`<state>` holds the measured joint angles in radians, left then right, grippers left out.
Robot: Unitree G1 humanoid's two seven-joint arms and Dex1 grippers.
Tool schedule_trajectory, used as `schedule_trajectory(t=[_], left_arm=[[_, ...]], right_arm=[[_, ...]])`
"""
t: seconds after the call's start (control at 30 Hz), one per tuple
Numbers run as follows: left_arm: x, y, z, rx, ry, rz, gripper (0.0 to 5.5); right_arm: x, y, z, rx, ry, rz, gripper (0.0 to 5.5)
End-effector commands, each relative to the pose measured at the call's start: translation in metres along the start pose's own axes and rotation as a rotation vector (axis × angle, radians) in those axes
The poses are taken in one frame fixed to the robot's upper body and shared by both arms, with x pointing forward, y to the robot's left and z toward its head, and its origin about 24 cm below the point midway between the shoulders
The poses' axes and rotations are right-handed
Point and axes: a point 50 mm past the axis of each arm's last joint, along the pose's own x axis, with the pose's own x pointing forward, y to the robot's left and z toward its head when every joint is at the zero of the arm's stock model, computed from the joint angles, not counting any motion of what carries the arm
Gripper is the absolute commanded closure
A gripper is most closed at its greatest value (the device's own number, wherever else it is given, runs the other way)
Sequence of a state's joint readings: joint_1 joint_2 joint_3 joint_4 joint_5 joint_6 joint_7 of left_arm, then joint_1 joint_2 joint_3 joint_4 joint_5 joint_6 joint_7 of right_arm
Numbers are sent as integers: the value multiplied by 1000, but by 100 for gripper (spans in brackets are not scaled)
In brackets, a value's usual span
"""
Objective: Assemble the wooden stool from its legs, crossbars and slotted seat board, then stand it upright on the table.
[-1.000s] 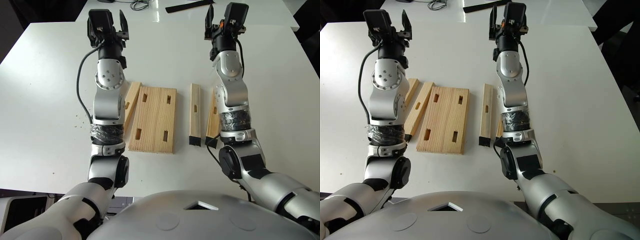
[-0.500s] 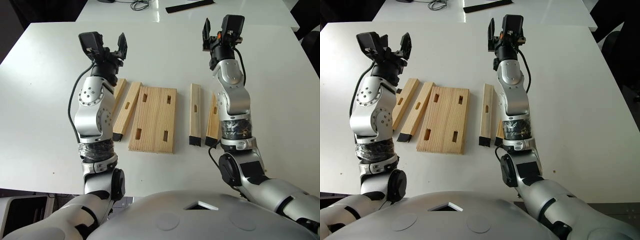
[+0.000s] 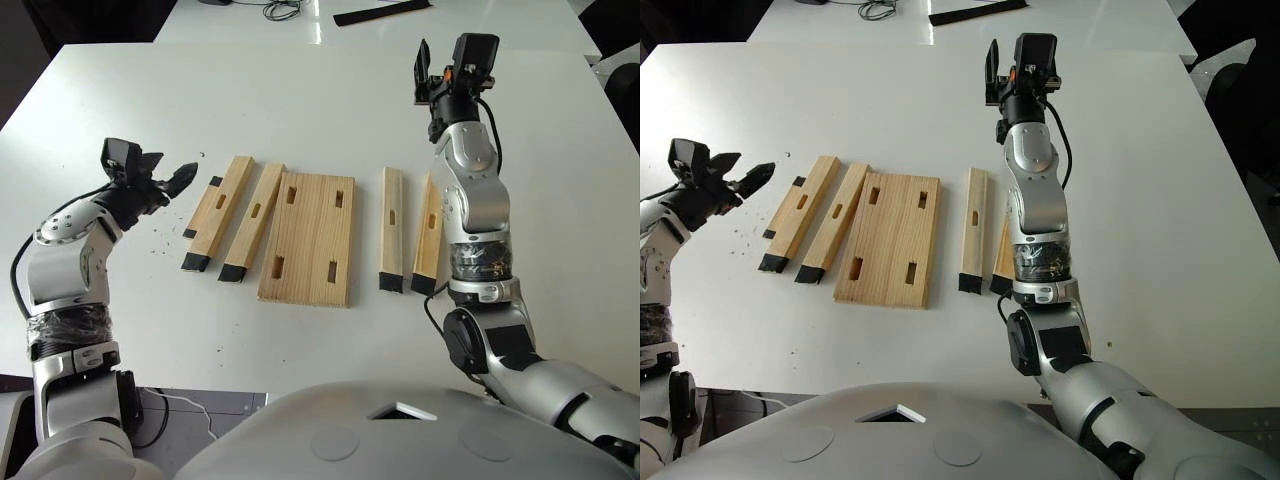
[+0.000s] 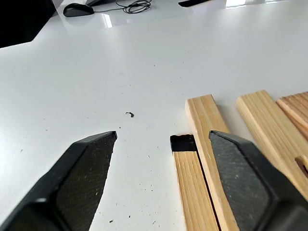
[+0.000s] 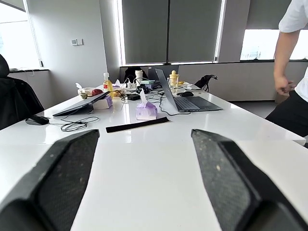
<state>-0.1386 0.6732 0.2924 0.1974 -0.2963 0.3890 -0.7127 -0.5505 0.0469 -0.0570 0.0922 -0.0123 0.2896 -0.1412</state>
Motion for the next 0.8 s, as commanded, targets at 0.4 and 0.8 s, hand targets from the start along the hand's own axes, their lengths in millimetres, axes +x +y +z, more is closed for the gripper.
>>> schedule_trajectory(t=[0.4,0.8], left_arm=[[-5,9,-27,42,139,-67,193],[-4,12,-43,83,235,-57,193]], right_arm=[[-4,-15,-7,-8,23,-84,198],[-6,-17,-9,-6,28,-103,198]])
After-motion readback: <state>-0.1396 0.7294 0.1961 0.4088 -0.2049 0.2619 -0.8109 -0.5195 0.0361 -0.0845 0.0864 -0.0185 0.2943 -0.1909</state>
